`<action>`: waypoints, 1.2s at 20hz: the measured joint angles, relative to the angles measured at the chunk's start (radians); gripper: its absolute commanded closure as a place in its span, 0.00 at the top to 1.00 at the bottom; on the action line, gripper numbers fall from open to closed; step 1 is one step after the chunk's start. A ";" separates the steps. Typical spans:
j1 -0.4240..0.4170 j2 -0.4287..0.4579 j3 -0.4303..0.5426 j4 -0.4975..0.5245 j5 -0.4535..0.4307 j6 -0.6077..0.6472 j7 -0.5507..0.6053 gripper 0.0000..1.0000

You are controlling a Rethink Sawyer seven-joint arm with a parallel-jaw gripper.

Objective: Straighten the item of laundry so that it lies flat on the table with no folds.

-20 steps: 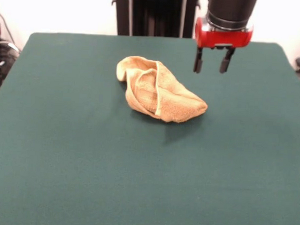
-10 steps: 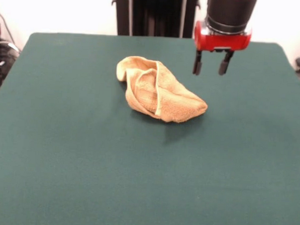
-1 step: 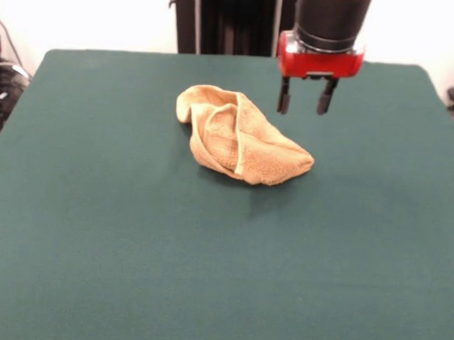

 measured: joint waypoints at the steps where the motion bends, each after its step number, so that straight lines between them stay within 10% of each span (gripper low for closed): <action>1: -0.005 0.000 0.000 0.000 0.000 0.000 0.000 1.00; 24: -0.074 -0.066 0.007 0.001 -0.001 0.012 0.000 1.00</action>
